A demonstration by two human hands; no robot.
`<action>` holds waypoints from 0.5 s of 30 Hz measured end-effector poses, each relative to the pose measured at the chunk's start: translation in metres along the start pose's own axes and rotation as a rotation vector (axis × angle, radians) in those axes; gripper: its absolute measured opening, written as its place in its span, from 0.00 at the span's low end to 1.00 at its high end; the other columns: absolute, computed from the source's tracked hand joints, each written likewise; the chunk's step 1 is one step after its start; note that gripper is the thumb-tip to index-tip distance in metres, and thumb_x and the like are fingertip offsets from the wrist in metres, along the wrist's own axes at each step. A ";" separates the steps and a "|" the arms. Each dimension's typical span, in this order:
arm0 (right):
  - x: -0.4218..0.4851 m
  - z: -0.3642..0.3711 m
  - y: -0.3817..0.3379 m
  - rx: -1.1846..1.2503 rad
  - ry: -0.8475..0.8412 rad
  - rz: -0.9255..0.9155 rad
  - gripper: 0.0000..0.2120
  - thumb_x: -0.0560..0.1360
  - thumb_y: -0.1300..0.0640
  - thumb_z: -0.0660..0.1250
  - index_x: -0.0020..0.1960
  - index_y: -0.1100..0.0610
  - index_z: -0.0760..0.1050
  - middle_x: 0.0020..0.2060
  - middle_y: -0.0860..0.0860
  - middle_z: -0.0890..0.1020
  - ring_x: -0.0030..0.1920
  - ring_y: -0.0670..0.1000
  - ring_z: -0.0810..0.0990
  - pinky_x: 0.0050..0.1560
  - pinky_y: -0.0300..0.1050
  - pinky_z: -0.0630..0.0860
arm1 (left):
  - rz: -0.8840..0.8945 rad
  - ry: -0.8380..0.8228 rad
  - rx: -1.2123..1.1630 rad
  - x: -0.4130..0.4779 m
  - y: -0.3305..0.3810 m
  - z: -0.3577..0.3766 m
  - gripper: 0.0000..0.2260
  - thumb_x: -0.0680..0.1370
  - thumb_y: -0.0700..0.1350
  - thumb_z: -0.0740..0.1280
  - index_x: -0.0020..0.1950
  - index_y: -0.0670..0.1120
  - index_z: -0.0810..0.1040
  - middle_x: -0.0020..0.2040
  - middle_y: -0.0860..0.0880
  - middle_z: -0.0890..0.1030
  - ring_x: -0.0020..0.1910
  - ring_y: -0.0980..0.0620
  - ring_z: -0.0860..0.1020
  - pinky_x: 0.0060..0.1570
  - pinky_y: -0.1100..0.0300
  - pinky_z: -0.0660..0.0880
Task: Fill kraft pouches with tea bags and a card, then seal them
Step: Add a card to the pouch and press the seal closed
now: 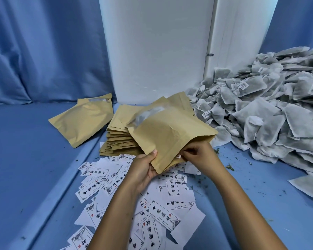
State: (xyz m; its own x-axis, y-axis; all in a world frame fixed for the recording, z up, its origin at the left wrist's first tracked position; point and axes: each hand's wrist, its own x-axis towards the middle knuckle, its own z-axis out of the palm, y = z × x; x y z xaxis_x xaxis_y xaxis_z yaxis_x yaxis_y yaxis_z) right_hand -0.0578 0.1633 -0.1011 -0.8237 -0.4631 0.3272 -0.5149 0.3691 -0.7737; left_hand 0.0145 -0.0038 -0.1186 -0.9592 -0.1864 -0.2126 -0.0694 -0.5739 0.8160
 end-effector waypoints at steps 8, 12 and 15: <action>0.033 0.027 -0.012 -0.302 -0.291 0.150 0.07 0.80 0.56 0.58 0.44 0.51 0.69 0.41 0.47 0.71 0.48 0.50 0.69 0.60 0.47 0.69 | -0.042 -0.023 0.082 0.002 -0.004 -0.001 0.08 0.80 0.40 0.61 0.54 0.35 0.75 0.45 0.37 0.84 0.40 0.42 0.84 0.35 0.54 0.81; 0.032 0.019 -0.006 -0.345 -0.351 0.115 0.06 0.77 0.57 0.63 0.53 0.48 0.72 0.48 0.43 0.72 0.52 0.47 0.72 0.54 0.39 0.68 | -0.061 -0.033 0.077 0.001 -0.002 0.000 0.08 0.81 0.39 0.60 0.54 0.34 0.74 0.45 0.35 0.83 0.39 0.41 0.84 0.36 0.53 0.82; 0.029 0.012 -0.018 -0.258 -0.408 0.028 0.04 0.77 0.55 0.63 0.44 0.47 0.73 0.42 0.43 0.79 0.47 0.48 0.78 0.50 0.40 0.76 | -0.076 -0.076 0.044 -0.002 -0.001 0.002 0.11 0.81 0.39 0.59 0.58 0.32 0.73 0.49 0.31 0.81 0.40 0.38 0.83 0.36 0.53 0.82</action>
State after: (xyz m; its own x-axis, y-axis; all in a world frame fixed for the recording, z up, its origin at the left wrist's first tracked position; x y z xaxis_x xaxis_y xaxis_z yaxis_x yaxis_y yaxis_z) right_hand -0.0693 0.1339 -0.0840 -0.7041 -0.7095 0.0284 -0.5783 0.5498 -0.6027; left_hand 0.0157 -0.0011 -0.1177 -0.9686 -0.0817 -0.2349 -0.1532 -0.5480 0.8224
